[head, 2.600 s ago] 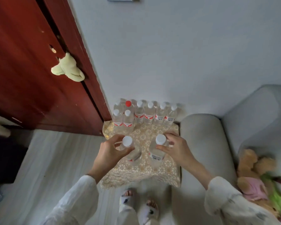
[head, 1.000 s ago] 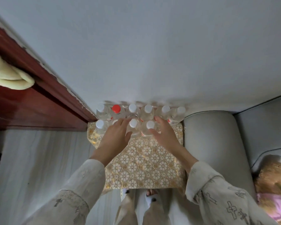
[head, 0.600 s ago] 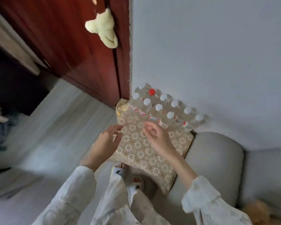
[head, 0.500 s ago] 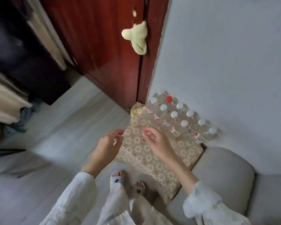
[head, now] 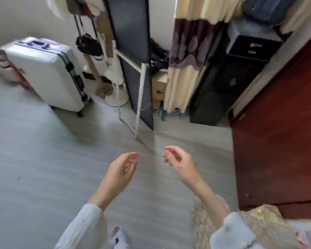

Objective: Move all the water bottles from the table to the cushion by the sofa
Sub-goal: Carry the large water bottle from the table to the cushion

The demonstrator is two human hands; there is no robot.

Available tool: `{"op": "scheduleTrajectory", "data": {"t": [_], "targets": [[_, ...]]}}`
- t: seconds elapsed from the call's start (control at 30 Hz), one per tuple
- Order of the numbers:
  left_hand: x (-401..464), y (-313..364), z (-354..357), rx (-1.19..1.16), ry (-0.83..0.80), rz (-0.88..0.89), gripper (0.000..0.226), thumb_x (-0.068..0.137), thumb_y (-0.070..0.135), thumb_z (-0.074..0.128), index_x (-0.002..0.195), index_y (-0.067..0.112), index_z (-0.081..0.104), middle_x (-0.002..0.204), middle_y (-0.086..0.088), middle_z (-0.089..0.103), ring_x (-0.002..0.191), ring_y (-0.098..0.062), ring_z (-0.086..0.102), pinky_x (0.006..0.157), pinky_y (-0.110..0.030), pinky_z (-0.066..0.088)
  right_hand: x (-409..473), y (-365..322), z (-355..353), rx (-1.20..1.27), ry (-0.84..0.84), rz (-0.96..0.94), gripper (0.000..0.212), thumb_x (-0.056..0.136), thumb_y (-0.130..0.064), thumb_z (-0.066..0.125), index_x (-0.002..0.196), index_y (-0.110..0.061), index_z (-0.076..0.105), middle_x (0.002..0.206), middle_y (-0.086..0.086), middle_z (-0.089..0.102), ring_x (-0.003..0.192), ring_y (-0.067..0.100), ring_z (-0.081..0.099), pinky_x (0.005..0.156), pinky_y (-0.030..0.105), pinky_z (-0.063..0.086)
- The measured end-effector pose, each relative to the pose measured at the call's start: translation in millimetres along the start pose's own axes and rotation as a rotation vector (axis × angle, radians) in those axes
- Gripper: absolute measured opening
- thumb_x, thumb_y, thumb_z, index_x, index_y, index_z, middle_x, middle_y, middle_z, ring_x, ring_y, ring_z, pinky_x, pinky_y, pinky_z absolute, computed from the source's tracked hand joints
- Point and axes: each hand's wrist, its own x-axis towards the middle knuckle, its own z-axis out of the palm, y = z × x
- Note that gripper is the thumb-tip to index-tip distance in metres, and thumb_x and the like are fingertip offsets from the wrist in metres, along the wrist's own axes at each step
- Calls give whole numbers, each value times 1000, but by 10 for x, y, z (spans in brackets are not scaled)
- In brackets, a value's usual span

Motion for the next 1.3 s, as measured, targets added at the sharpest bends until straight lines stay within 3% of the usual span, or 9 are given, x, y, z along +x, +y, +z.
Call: {"op": "scheduleTrajectory", "data": {"t": [0.1,0.23,0.4,0.6,0.8,1.03,1.17,1.3], "targets": [[1,-502,-829,-16,169,-90,29,82,22,53,105,8,63,100,-4,65,77,16,56,70,-5,44,325,-470,944,-32,-173,-80,11,87,-20,57,87,-30,59,90,9,69,80,20,64,78,32,49],[-152,-1051,-1811,-28,401,-262,23,88,11,54,110,10,61,105,-3,65,89,-11,61,77,-16,45,650,-1021,2104,-87,-435,-181,10,88,-22,54,89,-31,58,88,3,68,76,17,65,76,33,50],[-449,-1604,-2717,-4,644,-449,25,89,14,52,112,13,60,108,0,65,92,-10,60,73,-2,40,1003,-1576,3275,-110,-687,-275,12,89,-17,53,98,-18,60,88,6,67,75,18,64,78,35,51],[-321,-2003,-3652,17,871,-565,22,89,14,52,109,15,61,106,2,65,93,-9,60,70,3,38,1561,-2326,4422,-88,-907,-378,10,90,-20,53,95,-23,60,89,4,68,82,21,67,79,35,51],[400,-2344,-4707,30,1079,-556,23,89,12,52,110,15,59,102,0,64,90,-8,60,71,2,40,2384,-3249,5419,-68,-1036,-509,19,91,-21,50,105,-14,60,93,5,67,84,19,66,81,34,51],[1002,-2821,-5832,17,1169,-585,24,89,12,52,111,16,58,105,2,63,93,-6,61,74,0,42,3134,-4182,6608,-59,-1134,-560,15,91,-20,50,102,-16,60,90,5,67,80,17,66,78,29,51],[1192,-3338,-6419,21,1212,-628,23,88,11,52,110,16,59,102,6,63,86,5,59,71,2,40,3431,-4501,7376,-75,-1185,-559,17,91,-22,50,103,-17,60,90,1,68,81,14,67,79,28,51],[1462,-4016,-7069,-6,1210,-653,24,88,9,52,111,13,59,101,5,63,87,2,59,70,3,39,3757,-4833,8259,-84,-1199,-561,17,91,-23,50,102,-16,60,89,0,68,81,14,66,78,32,52]]}}
